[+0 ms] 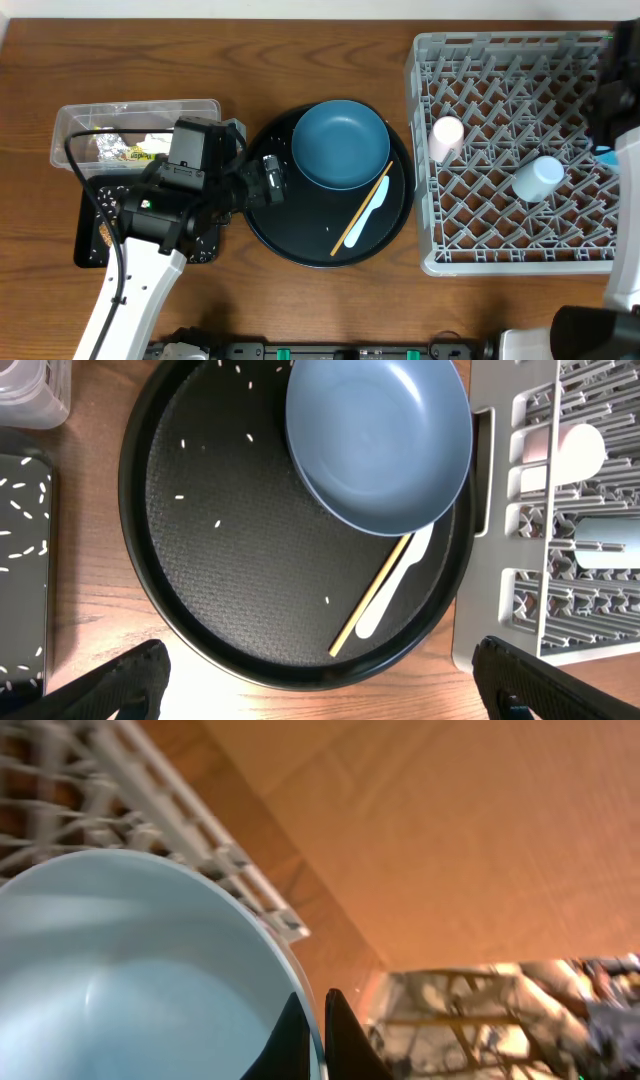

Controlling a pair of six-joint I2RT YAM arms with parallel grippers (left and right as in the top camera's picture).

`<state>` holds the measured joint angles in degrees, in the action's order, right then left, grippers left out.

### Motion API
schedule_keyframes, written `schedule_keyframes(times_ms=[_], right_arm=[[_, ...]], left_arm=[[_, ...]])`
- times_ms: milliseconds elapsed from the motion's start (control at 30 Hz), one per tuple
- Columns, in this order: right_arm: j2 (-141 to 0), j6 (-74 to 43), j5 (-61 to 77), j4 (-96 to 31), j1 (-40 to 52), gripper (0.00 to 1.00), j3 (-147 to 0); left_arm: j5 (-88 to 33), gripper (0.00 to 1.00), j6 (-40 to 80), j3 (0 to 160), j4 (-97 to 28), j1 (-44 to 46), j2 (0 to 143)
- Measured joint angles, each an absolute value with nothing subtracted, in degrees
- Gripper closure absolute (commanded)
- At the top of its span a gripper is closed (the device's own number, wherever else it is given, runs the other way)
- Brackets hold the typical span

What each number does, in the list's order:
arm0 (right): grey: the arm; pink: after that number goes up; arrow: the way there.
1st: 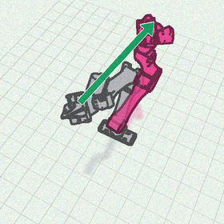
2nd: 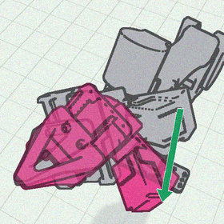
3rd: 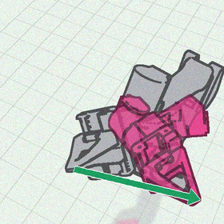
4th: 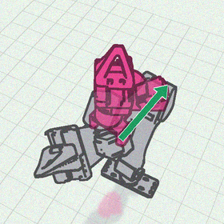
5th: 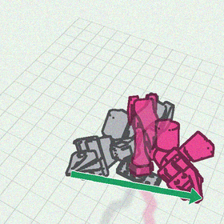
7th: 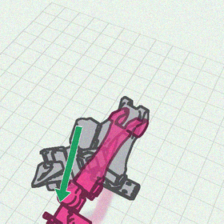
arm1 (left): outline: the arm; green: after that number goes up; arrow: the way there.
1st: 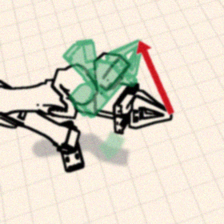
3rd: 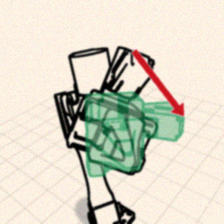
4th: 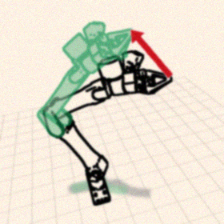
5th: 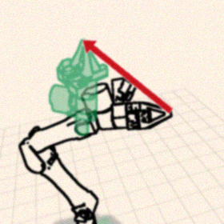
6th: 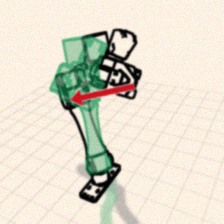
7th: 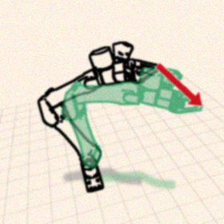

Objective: Sort waste into correct bins and load items into the dishwasher rack
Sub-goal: 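Lower the bowl into the rack's right side and release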

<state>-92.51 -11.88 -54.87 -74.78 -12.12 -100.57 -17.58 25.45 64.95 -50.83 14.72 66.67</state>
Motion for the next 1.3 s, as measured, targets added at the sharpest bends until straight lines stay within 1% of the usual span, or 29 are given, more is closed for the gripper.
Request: schedule_keyframes(times_ms=[533, 767, 933, 1300], right_arm=[[-95.2, -11.7, -60.3, -76.6, -23.4, 0.99, -100.1], [-95.2, -10.6, -61.1, -73.4, -27.0, 0.99, -91.7], [-95.5, -9.9, -61.1, -70.0, -28.5, 0.99, -86.5], [-101.1, -9.6, -59.6, -69.4, -28.6, 0.99, -86.2]], left_arm=[[-17.6, 0.02, 25.4, 64.9, -50.8, 14.7, 66.9], [-17.6, 0.02, 25.5, 64.9, -50.8, 14.7, 66.9], [-17.6, 0.02, 25.5, 64.9, -50.8, 14.7, 67.0], [-17.6, 0.02, 25.5, 64.9, -50.8, 14.7, 67.0]])
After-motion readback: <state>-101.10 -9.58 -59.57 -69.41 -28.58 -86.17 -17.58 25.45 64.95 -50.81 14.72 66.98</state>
